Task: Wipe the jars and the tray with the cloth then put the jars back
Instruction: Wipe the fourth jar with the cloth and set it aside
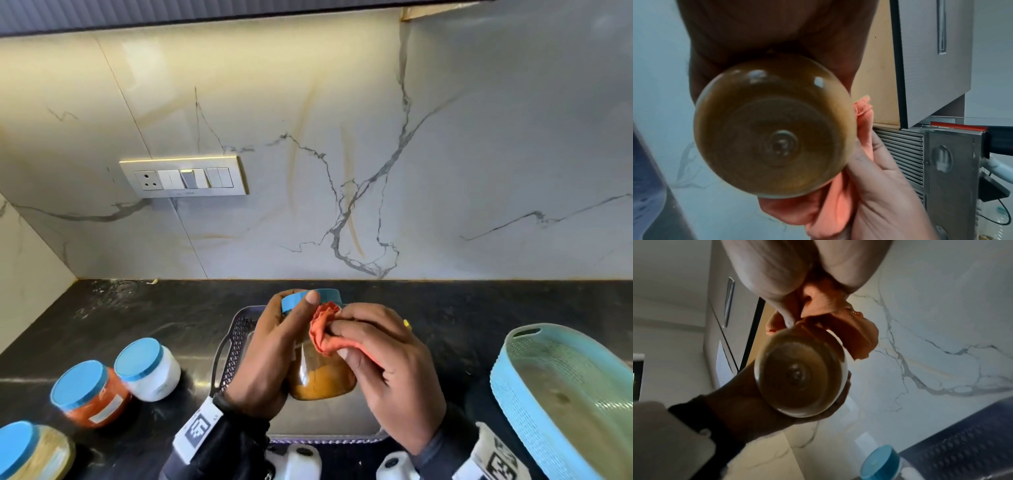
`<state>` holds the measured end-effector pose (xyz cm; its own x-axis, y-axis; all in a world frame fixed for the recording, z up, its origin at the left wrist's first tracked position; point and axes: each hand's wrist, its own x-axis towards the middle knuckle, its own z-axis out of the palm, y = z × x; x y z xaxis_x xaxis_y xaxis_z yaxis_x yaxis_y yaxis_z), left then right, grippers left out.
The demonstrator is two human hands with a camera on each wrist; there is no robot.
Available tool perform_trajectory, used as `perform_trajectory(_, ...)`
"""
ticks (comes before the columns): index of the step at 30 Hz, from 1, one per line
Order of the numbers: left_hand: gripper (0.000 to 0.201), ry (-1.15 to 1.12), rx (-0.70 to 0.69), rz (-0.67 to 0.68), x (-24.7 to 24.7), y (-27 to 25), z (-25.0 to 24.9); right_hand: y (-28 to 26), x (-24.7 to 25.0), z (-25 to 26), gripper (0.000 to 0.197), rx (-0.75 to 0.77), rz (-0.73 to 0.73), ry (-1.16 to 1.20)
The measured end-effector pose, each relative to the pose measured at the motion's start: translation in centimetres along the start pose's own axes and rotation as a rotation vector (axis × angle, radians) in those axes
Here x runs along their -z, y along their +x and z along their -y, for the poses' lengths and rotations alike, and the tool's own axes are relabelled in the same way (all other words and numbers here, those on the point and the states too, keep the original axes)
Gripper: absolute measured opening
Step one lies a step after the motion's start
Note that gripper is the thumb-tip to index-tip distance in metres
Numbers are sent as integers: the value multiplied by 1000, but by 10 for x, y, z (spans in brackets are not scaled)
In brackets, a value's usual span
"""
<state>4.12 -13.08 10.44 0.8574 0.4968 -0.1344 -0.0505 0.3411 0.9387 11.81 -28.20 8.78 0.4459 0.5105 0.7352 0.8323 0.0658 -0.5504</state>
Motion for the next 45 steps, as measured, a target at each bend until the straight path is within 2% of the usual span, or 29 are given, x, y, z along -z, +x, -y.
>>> perform_trajectory(3, 61, -48, -5, -20, 0, 1, 0, 10, 1, -11, 21, -64, -18, 50)
perform_trajectory(6, 66, -152, -19, -43, 2, 5, -4, 13, 2, -9, 31, -102, -9, 139)
perform_trajectory(9, 75, -206, -20, -48, 8, 8, -11, -1, 1, 3, 35, -28, 57, 113)
perform_trajectory(13, 81, -262, 24, 41, 12, 5, -13, -12, 1, 6, 29, 90, 48, 9)
perform_trajectory(15, 74, -288, 34, 103, 6, 0, -11, 1, 4, -1, 26, 38, -1, 38)
perform_trajectory(19, 59, -304, 2, 186, -2, -3, -7, 23, 2, -12, 22, -170, -85, 250)
perform_trajectory(22, 78, -336, -25, 190, 6, 2, -12, 9, 2, -1, 22, -181, -58, 294)
perform_trajectory(25, 76, -407, -41, 210, 14, 5, -16, -6, 1, 12, 24, -109, -41, 311)
perform_trajectory(27, 83, -400, -51, 191, 10, 7, -16, -6, 0, 10, 26, -32, -62, 228)
perform_trajectory(29, 87, -355, -5, 180, 5, 7, -15, -3, 2, 4, 29, 6, -90, 124)
perform_trajectory(33, 77, -254, 64, 159, 8, 11, -15, -5, 3, -3, 30, 93, -16, -28)
perform_trajectory(36, 76, -135, -11, 173, 8, 12, -11, -7, -6, -4, 28, 185, 57, -87)
perform_trajectory(39, 81, -57, -117, 119, 6, 11, -3, -2, -3, -5, 27, 208, 78, -133)
perform_trajectory(42, 59, -79, -135, 128, 3, 7, 0, 15, 5, -9, 29, 108, 36, -121)
perform_trajectory(45, 54, -125, -142, 116, -1, 5, 1, 32, 10, -18, 32, -27, -45, -47)
